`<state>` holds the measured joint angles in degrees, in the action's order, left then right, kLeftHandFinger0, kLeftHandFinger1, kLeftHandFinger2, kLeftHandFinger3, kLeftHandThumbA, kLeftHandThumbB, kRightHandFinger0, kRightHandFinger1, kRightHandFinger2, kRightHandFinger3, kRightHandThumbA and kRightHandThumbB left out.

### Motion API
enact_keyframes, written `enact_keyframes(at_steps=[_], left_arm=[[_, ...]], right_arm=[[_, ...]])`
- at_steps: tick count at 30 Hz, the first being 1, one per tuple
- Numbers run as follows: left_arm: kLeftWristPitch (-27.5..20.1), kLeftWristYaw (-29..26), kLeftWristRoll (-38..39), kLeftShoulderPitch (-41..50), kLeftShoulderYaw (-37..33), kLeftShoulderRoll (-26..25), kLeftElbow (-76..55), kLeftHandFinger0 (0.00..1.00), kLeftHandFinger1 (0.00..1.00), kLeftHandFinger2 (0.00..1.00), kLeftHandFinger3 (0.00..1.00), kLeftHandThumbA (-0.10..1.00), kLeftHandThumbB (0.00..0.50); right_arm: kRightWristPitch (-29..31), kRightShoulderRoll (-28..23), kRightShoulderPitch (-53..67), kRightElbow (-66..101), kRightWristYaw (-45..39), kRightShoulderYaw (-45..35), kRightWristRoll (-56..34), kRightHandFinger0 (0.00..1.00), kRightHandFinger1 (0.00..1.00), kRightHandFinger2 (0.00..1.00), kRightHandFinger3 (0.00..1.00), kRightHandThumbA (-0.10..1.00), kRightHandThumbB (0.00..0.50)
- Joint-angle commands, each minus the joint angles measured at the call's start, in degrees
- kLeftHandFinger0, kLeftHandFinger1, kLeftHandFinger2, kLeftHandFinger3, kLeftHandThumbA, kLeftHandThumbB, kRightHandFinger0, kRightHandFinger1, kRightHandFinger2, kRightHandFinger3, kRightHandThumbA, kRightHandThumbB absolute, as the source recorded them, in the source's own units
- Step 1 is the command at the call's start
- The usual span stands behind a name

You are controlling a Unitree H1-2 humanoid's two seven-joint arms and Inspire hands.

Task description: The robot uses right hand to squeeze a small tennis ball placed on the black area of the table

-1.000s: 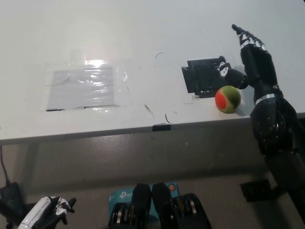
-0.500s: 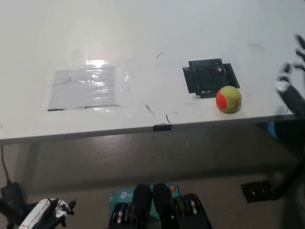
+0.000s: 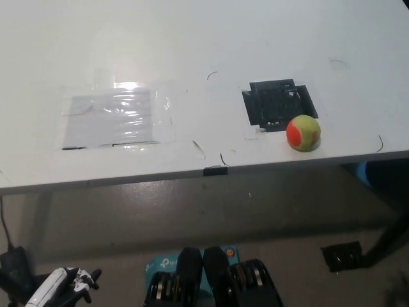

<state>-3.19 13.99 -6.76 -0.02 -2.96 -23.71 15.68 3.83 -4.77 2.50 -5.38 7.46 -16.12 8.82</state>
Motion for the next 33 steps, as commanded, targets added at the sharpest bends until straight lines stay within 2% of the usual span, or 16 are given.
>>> enact_keyframes(at_steps=[1, 2, 4, 6, 9, 11, 14, 17, 19, 22, 23, 27, 29, 33], left_arm=[[-1.4, -0.9, 0.1, -0.5, 1.0, -0.8, -1.0, 0.11, 0.1, 0.29, 0.38, 0.75, 0.477], [-1.7, -0.9, 0.2, -0.7, 0.9, -0.6, -0.5, 0.13, 0.12, 0.3, 0.4, 0.74, 0.473], [-2.0, -0.6, 0.9, -0.7, 1.1, -0.5, -0.1, 0.13, 0.11, 0.28, 0.4, 0.74, 0.48], [-0.8, -0.9, 0.7, -0.5, 1.3, -0.5, -1.0, 0.12, 0.1, 0.27, 0.39, 0.73, 0.48], [-1.9, -1.0, 0.3, -0.6, 1.2, -0.6, -0.8, 0.11, 0.11, 0.3, 0.41, 0.73, 0.446], [-3.2, -0.9, 0.4, -0.9, 1.1, -0.6, 0.1, 0.09, 0.1, 0.31, 0.41, 0.73, 0.434], [-2.6, -1.0, 0.6, -0.9, 1.3, -0.4, -0.2, 0.08, 0.08, 0.29, 0.39, 0.72, 0.44], [-1.5, -1.1, 0.6, -1.0, 1.3, -0.1, -1.0, 0.1, 0.09, 0.29, 0.37, 0.72, 0.445], [-2.3, -1.1, 0.5, -1.3, 1.3, -0.1, -0.5, 0.09, 0.09, 0.28, 0.4, 0.73, 0.442], [-2.2, -1.1, 0.6, -1.2, 1.4, 0.0, -0.6, 0.09, 0.09, 0.28, 0.42, 0.73, 0.449], [-2.5, -1.2, 0.5, -1.3, 1.3, 0.0, 0.0, 0.11, 0.12, 0.3, 0.44, 0.74, 0.457], [-2.4, -1.1, 0.5, -1.4, 1.3, 0.2, -0.2, 0.08, 0.07, 0.25, 0.38, 0.72, 0.437], [-1.9, -1.0, 0.6, -1.4, 1.4, 0.2, -0.4, 0.1, 0.07, 0.25, 0.37, 0.73, 0.448], [-2.1, -1.1, 0.2, -1.3, 1.3, 0.2, -0.4, 0.13, 0.12, 0.29, 0.39, 0.73, 0.439]], right_arm=[[8.7, 2.3, 0.1, -4.9, 0.4, -3.6, -11.0, 0.22, 0.35, 0.57, 0.88, 0.02, 0.147], [9.1, 2.2, 0.1, -6.2, -0.5, -3.9, -11.9, 0.17, 0.28, 0.49, 0.87, 0.02, 0.154], [8.4, 1.8, 0.7, -9.2, -2.0, -3.3, -11.5, 0.19, 0.3, 0.48, 0.88, 0.06, 0.185], [7.7, 1.5, 0.6, -8.8, -2.0, -2.7, -10.8, 0.19, 0.29, 0.45, 0.85, 0.03, 0.187], [6.9, 1.6, 0.8, -6.6, -3.0, -2.1, -12.4, 0.2, 0.29, 0.44, 0.81, 0.05, 0.185], [7.4, 1.2, 1.2, -5.8, -3.1, -0.4, -10.0, 0.21, 0.29, 0.43, 0.81, 0.09, 0.19], [7.8, 0.3, 1.7, -4.7, -2.5, 2.8, -5.4, 0.18, 0.25, 0.42, 0.81, 0.12, 0.194], [7.0, -0.4, 1.7, -4.2, -1.5, 4.5, -3.0, 0.16, 0.24, 0.4, 0.79, 0.11, 0.211], [7.6, -1.9, 1.3, -5.3, -0.3, 6.0, -0.2, 0.16, 0.23, 0.39, 0.78, 0.08, 0.192], [8.2, -2.9, 1.0, -6.3, 0.5, 7.1, 1.0, 0.15, 0.21, 0.37, 0.77, 0.05, 0.196], [9.7, -4.0, 0.6, -8.4, 1.0, 7.8, 2.4, 0.16, 0.21, 0.37, 0.78, 0.06, 0.201], [10.4, -5.4, 0.5, -9.8, 1.7, 9.1, 3.8, 0.19, 0.24, 0.37, 0.77, 0.04, 0.195], [11.1, -5.8, 0.5, -9.9, 1.8, 9.9, 4.6, 0.19, 0.23, 0.36, 0.76, 0.02, 0.189], [10.0, -6.6, 0.7, -9.4, 2.1, 11.6, 7.1, 0.22, 0.23, 0.37, 0.78, 0.04, 0.179]])
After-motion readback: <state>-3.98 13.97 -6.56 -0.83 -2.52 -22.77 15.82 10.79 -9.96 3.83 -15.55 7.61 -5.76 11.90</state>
